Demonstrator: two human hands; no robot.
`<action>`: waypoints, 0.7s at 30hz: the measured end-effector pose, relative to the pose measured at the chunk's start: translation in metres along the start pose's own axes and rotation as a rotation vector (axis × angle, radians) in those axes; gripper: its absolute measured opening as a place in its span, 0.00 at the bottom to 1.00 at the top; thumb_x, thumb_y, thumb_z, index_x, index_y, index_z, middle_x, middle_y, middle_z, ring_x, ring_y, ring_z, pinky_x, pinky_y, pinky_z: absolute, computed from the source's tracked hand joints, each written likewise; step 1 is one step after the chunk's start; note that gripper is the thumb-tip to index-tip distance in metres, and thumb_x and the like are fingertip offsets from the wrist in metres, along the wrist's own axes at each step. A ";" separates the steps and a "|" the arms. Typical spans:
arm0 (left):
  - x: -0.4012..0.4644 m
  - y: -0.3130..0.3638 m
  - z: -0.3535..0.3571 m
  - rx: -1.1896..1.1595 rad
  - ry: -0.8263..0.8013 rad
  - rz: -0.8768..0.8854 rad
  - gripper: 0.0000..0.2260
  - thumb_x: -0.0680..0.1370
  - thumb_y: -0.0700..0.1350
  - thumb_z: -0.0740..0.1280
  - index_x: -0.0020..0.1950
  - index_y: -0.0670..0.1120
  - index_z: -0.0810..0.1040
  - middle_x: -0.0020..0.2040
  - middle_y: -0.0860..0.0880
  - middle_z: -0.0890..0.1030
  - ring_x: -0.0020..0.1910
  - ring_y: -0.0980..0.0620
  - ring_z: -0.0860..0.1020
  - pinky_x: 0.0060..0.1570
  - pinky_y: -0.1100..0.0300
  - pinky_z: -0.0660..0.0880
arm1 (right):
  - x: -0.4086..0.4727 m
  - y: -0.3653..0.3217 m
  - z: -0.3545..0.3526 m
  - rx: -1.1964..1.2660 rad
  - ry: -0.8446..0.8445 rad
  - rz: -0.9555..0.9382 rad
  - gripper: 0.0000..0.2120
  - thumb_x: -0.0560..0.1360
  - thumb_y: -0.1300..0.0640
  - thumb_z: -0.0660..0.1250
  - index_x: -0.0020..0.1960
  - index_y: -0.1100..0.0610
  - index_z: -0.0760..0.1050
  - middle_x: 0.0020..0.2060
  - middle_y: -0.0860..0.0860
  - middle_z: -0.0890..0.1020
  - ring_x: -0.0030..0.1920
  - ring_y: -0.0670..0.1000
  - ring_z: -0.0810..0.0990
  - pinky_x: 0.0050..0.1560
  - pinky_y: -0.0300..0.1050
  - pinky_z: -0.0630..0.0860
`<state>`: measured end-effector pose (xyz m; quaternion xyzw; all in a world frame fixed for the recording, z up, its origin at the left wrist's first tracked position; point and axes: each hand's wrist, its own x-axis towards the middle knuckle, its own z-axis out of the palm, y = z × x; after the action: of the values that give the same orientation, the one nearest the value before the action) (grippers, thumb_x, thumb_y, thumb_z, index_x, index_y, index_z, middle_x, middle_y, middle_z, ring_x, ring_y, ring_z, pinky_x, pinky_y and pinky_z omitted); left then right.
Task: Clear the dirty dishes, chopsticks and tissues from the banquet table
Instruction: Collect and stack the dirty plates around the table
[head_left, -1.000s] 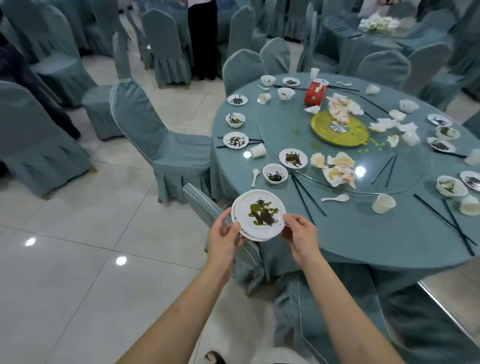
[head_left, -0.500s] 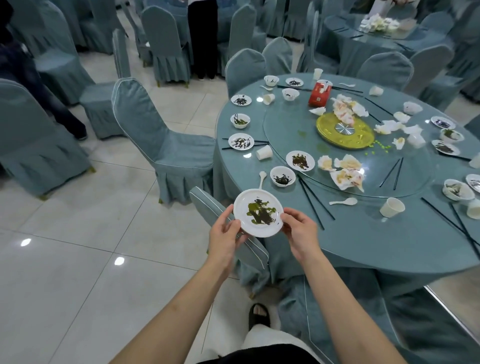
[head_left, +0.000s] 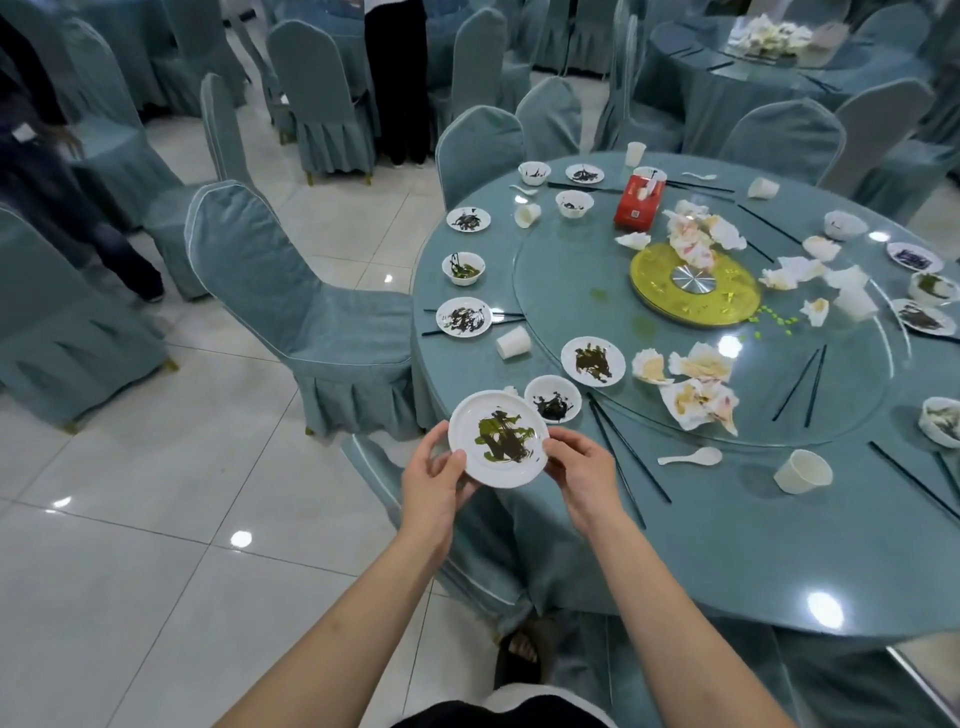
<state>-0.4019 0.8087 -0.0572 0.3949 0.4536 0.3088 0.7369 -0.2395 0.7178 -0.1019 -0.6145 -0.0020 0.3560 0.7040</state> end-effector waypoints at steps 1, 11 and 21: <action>0.008 -0.001 0.009 -0.001 0.007 -0.001 0.19 0.82 0.35 0.66 0.71 0.50 0.75 0.57 0.41 0.84 0.57 0.46 0.84 0.48 0.53 0.84 | 0.011 -0.004 -0.002 -0.002 0.000 0.009 0.10 0.75 0.70 0.71 0.55 0.64 0.83 0.51 0.62 0.86 0.46 0.56 0.83 0.54 0.52 0.82; 0.068 -0.018 0.077 0.002 0.086 -0.070 0.20 0.83 0.35 0.65 0.73 0.49 0.73 0.56 0.42 0.84 0.57 0.45 0.84 0.53 0.49 0.84 | 0.129 -0.036 -0.043 -0.020 0.159 0.106 0.02 0.78 0.66 0.69 0.49 0.65 0.80 0.37 0.58 0.82 0.33 0.50 0.77 0.36 0.41 0.78; 0.101 -0.030 0.109 0.012 0.156 -0.098 0.20 0.82 0.34 0.65 0.72 0.50 0.74 0.56 0.42 0.84 0.58 0.43 0.84 0.57 0.46 0.82 | 0.239 -0.033 -0.075 -0.075 0.416 0.268 0.07 0.74 0.70 0.67 0.41 0.62 0.80 0.35 0.58 0.83 0.32 0.51 0.80 0.32 0.39 0.78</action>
<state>-0.2597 0.8429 -0.0963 0.3514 0.5300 0.2997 0.7112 -0.0113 0.7741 -0.1956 -0.6952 0.2112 0.3117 0.6123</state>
